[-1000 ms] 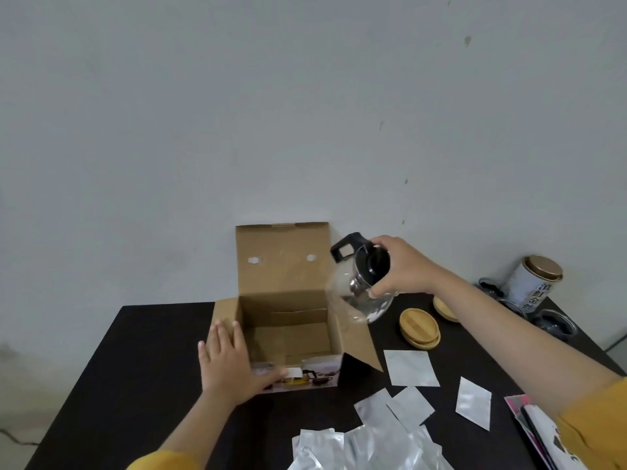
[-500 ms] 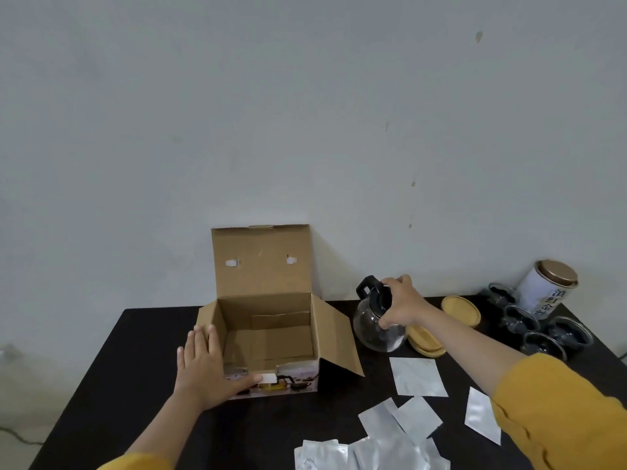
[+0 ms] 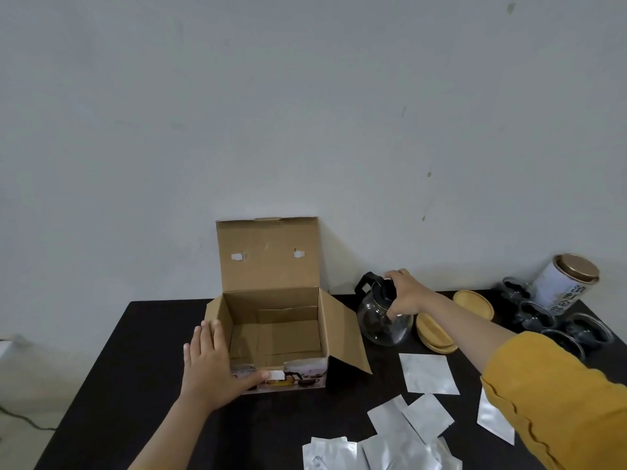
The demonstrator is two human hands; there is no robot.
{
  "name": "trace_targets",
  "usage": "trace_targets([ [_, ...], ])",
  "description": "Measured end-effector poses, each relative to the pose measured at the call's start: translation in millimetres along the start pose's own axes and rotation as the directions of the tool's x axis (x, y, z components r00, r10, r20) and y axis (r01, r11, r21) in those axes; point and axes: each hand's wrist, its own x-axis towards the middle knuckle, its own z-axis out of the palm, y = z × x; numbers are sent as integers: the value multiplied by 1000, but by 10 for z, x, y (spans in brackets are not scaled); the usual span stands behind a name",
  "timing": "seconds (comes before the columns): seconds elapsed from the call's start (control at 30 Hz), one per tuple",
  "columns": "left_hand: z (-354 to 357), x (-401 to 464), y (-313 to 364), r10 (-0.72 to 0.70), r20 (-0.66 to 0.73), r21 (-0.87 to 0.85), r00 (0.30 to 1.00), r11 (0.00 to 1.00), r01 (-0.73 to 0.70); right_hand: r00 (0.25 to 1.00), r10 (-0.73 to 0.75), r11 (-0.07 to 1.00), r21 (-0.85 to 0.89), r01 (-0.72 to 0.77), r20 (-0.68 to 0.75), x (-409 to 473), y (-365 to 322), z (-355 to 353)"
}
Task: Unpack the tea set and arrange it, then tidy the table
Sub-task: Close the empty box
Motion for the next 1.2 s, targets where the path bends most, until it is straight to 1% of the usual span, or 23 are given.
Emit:
trace_targets([
  [0.03, -4, -6, 1, 0, -1, 1, 1000, 1000, 0, 1000, -3, 999, -35, 2, -24, -29, -8, 12],
  [0.1, -14, -18, 0, -4, -2, 20, 1000, 1000, 4, 989, -29, 995, -98, 14, -144, -143, -57, 105],
  [0.13, -19, -24, -1, -7, -3, 25, 1000, 1000, 7, 974, -46, 998, -51, 35, -224, -241, -104, 195],
  [0.2, -28, -33, 4, -19, 1, 34, 1000, 999, 19, 933, -9, 971, 220, 94, -361, -514, -259, 460],
  [0.23, -33, -42, 13, -30, -2, 48, 1000, 998, 30, 918, 59, 922, 373, 101, -392, -676, -354, 614],
  [0.27, -30, -57, 23, -41, -15, 54, 999, 998, 41, 917, 152, 849, 524, 69, -368, -854, -461, 761],
  [0.3, -25, -79, 33, -51, -32, 46, 998, 998, 53, 927, 245, 742, 671, 9, -284, -1015, -556, 925],
  [0.33, -19, -117, 45, -69, -41, 16, 997, 997, 70, 933, 323, 605, 793, -75, -158, -1161, -650, 1081],
  [0.37, -3, -163, 65, -98, -51, -46, 994, 994, 95, 924, 381, 446, 880, -167, -18, -1275, -740, 1208],
  [0.43, 55, -261, 119, -192, -83, -275, 978, 948, 163, 878, 420, 73, 956, -283, 227, -1375, -860, 1376],
  [0.47, 53, -310, 164, -273, -93, -423, 958, 882, 210, 859, 391, -123, 944, -305, 329, -1387, -909, 1416],
  [0.5, 68, -332, 192, -370, -75, -565, 926, 781, 267, 848, 347, -292, 905, -310, 402, -1377, -947, 1431],
  [0.53, 81, -332, 214, -463, -29, -683, 886, 656, 321, 840, 315, -400, 864, -305, 442, -1344, -966, 1440],
  [0.57, 99, -318, 221, -528, 32, -780, 849, 518, 352, 838, 293, -463, 835, -298, 461, -1320, -986, 1435],
  [0.6, 128, -290, 211, -549, 82, -860, 832, 383, 337, 841, 269, -500, 814, -295, 470, -1298, -1001, 1429],
  [0.63, 146, -268, 199, -542, 108, -919, 833, 264, 292, 849, 244, -511, 806, -298, 469, -1277, -1009, 1428],
  [0.67, 148, -261, 185, -530, 124, -948, 839, 187, 259, 855, 225, -505, 807, -307, 467, -1272, -1028, 1421],
  [0.7, 130, -263, 188, -521, 125, -957, 845, 163, 242, 859, 217, -492, 812, -313, 463, -1268, -1055, 1407],
  [0.83, 113, -220, 199, -513, 70, -944, 855, 242, 223, 874, 191, -372, 857, -357, 447, -1258, -1153, 1422],
  [0.93, 91, -203, 156, -534, 47, -930, 844, 286, 232, 893, 152, -303, 880, -366, 424, -1273, -1233, 1470],
  [1.0, 90, -225, 86, -546, 29, -901, 837, 348, 258, 905, 139, -248, 899, -362, 403, -1294, -1276, 1510],
  [1.1, 86, -313, -40, -509, -54, -839, 859, 490, 238, 937, 140, -139, 944, -301, 319, -1348, -1352, 1588],
  [1.2, 94, -395, -147, -410, -172, -665, 896, 719, 202, 975, 187, 29, 991, -128, 121, -1462, -1444, 1662],
])
